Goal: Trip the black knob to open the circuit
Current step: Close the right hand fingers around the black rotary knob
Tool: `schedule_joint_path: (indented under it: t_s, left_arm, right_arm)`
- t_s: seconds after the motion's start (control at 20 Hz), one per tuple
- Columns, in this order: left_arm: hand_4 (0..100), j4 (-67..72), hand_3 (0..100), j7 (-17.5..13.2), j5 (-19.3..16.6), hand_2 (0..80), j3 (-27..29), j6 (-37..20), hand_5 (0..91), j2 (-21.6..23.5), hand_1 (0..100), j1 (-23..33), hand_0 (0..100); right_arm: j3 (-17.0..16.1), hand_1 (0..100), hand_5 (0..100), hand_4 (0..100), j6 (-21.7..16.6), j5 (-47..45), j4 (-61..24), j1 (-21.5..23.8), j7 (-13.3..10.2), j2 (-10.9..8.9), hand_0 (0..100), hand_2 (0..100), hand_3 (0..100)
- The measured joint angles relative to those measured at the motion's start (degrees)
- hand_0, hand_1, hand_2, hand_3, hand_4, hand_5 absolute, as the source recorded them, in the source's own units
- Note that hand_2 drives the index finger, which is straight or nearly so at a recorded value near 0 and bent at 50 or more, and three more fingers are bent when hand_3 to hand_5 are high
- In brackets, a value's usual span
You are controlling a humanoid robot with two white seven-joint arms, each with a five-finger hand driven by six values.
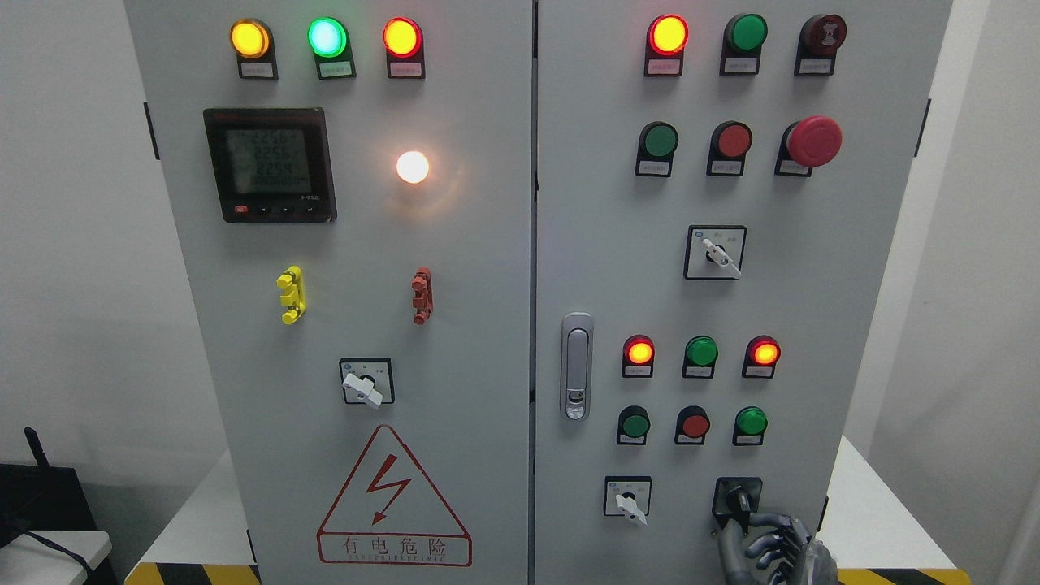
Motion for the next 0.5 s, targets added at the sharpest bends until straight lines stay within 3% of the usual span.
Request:
schedule_joint_path:
  t_s: [0.5]
  left_arm:
    - [0, 0.0, 0, 0.0, 0.0, 0.0, 0.0, 0.0, 0.0, 0.0, 39, 0.0, 12]
  right_arm:
    - [-0.01, 80, 97, 90, 0.01, -0.17, 0.01, -0.04, -0.19, 0.0, 50, 54, 85]
